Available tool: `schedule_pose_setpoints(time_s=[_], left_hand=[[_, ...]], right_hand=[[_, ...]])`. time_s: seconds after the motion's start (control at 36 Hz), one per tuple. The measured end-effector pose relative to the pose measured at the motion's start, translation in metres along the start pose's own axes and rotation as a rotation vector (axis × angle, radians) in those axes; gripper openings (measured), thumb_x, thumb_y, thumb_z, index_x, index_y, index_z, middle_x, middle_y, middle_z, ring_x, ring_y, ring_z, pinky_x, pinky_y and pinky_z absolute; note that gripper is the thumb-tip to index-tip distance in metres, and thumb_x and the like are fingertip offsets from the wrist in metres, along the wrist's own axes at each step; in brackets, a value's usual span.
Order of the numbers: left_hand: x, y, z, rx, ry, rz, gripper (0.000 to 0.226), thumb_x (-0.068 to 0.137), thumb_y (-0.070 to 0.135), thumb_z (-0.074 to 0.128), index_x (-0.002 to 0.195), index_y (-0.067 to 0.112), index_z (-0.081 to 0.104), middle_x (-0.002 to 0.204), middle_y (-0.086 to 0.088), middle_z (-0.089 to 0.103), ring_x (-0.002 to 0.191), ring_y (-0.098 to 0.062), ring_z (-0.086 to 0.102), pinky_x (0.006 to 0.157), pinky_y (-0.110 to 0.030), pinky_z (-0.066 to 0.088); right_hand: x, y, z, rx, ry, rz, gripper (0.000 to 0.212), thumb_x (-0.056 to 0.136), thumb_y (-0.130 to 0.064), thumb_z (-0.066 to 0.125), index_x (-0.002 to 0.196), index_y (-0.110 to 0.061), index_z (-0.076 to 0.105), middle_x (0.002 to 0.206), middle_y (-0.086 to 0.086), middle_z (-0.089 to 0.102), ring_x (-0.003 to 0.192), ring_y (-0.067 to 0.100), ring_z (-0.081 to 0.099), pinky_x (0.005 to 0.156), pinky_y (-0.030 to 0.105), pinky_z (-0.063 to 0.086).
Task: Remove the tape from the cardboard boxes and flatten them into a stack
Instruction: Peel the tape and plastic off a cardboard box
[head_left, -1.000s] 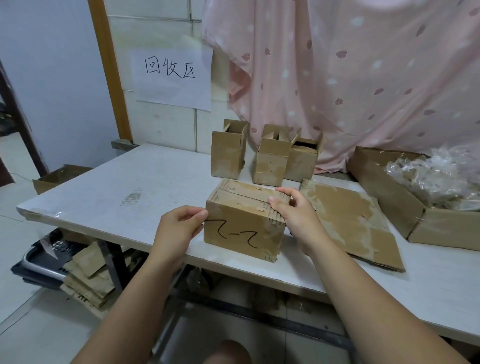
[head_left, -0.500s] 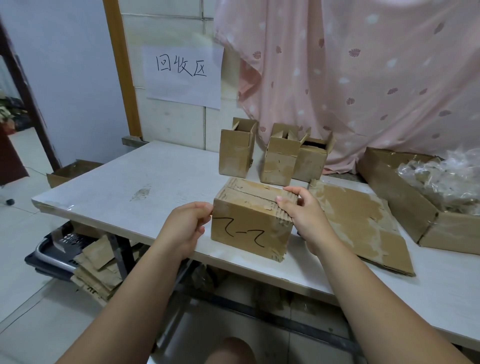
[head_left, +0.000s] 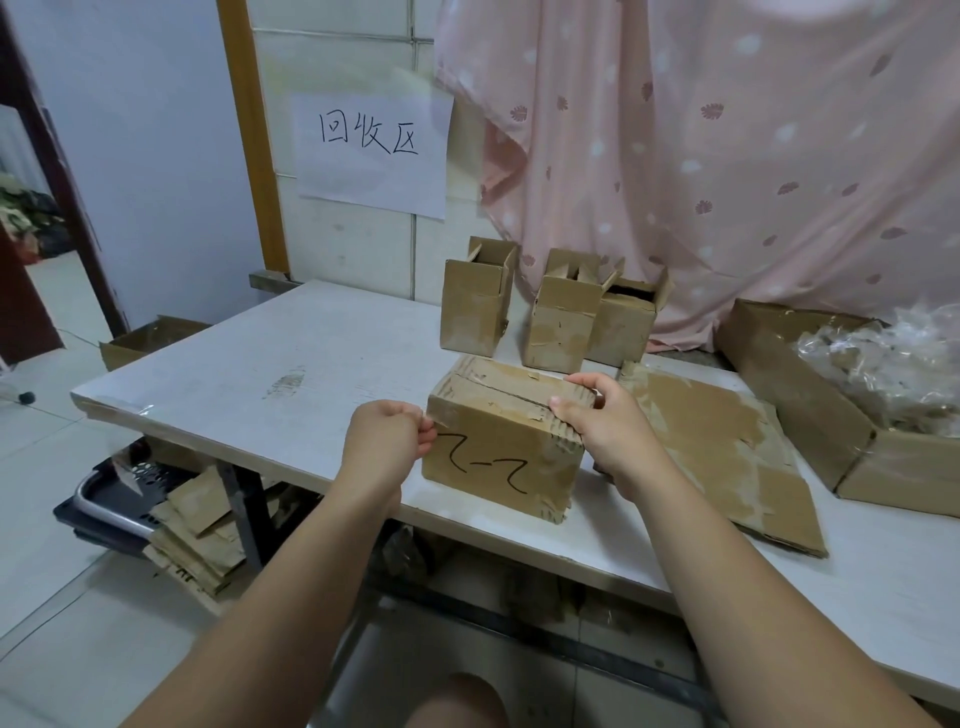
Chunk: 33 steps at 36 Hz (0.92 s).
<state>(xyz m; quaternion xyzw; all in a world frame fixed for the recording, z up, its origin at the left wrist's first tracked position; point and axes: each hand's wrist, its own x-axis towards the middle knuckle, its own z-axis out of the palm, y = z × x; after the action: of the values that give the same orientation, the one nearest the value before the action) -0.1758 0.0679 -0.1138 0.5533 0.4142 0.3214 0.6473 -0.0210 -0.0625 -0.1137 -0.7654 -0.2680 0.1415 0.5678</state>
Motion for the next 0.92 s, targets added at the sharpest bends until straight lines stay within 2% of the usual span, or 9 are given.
schedule_pose_setpoints(time_s=[0.17,0.33,0.39,0.47,0.58,0.67,0.75,0.81,0.92], left_hand=[[-0.001,0.016,-0.008,-0.417,-0.127,-0.227,0.020,0.095,-0.002,0.039,0.080,0.000,0.051,0.073,-0.010,0.055,0.071,-0.020,0.060,0.069,-0.031,0.051],[-0.002,0.016,-0.022,-0.522,-0.214,-0.288,0.010,0.090,0.003,0.044,0.083,0.003,0.051,0.057,-0.006,0.057,0.063,-0.019,0.061,0.063,-0.029,0.051],[-0.002,0.014,-0.023,-0.423,-0.171,-0.172,0.014,0.091,0.006,0.046,0.080,0.003,0.053,0.062,-0.007,0.062,0.064,-0.018,0.063,0.063,-0.028,0.051],[-0.005,0.004,-0.022,0.213,-0.005,0.303,0.013,0.094,0.024,0.053,0.095,0.011,0.053,0.091,-0.003,0.062,0.073,-0.011,0.061,0.066,-0.025,0.048],[-0.004,-0.012,-0.027,0.672,-0.104,0.772,0.069,0.073,0.038,0.077,0.131,0.027,0.041,0.124,0.010,0.039,0.111,-0.004,0.041,0.093,-0.023,0.037],[0.002,-0.022,-0.027,0.808,-0.124,0.968,0.049,0.078,0.025,0.074,0.123,0.018,0.057,0.129,0.004,0.050,0.116,-0.009,0.046,0.097,-0.022,0.037],[0.006,-0.024,-0.026,0.748,-0.012,1.059,0.024,0.085,0.013,0.068,0.109,0.011,0.069,0.115,-0.002,0.066,0.110,-0.016,0.058,0.093,-0.012,0.036],[0.006,-0.021,-0.025,0.718,0.016,1.088,0.019,0.086,0.016,0.062,0.100,0.009,0.073,0.106,-0.004,0.071,0.108,-0.017,0.062,0.092,-0.018,0.041],[0.002,-0.018,-0.022,0.726,-0.001,1.084,0.022,0.087,0.016,0.054,0.096,0.009,0.073,0.099,-0.002,0.072,0.095,-0.017,0.067,0.084,-0.016,0.045]], right_hand=[[-0.003,-0.004,0.000,-0.016,-0.014,0.029,0.031,0.087,-0.024,0.067,0.116,-0.023,0.056,0.107,0.003,0.064,0.088,0.020,0.064,0.074,0.032,0.049],[-0.006,-0.007,-0.001,-0.022,-0.041,0.032,0.033,0.088,-0.026,0.066,0.120,-0.025,0.055,0.109,0.001,0.062,0.090,0.020,0.064,0.060,0.025,0.042],[-0.008,-0.010,-0.001,-0.013,-0.051,0.033,0.032,0.089,-0.024,0.066,0.119,-0.023,0.055,0.105,0.000,0.063,0.084,0.017,0.064,0.061,0.024,0.044],[-0.011,-0.013,-0.002,0.016,-0.069,0.039,0.029,0.089,-0.020,0.065,0.117,-0.021,0.055,0.096,-0.002,0.063,0.077,0.014,0.065,0.065,0.024,0.050],[-0.011,-0.014,-0.002,0.000,-0.069,0.044,0.029,0.089,-0.021,0.065,0.116,-0.021,0.055,0.099,-0.001,0.064,0.081,0.016,0.066,0.073,0.030,0.054],[-0.011,-0.013,-0.002,0.001,-0.069,0.042,0.030,0.089,-0.022,0.066,0.117,-0.021,0.056,0.102,0.000,0.065,0.086,0.018,0.067,0.081,0.035,0.055],[-0.011,-0.012,-0.002,-0.015,-0.077,0.031,0.033,0.087,-0.025,0.068,0.118,-0.024,0.056,0.110,0.002,0.064,0.093,0.020,0.066,0.089,0.040,0.053],[-0.012,-0.014,-0.002,-0.053,-0.070,0.019,0.042,0.086,-0.028,0.068,0.126,-0.028,0.053,0.125,0.004,0.059,0.104,0.021,0.063,0.095,0.042,0.050],[-0.025,-0.032,-0.002,-0.468,0.076,-0.184,0.063,0.090,-0.032,0.063,0.144,-0.040,0.032,0.148,-0.005,0.036,0.134,0.018,0.035,0.104,0.036,0.034]])
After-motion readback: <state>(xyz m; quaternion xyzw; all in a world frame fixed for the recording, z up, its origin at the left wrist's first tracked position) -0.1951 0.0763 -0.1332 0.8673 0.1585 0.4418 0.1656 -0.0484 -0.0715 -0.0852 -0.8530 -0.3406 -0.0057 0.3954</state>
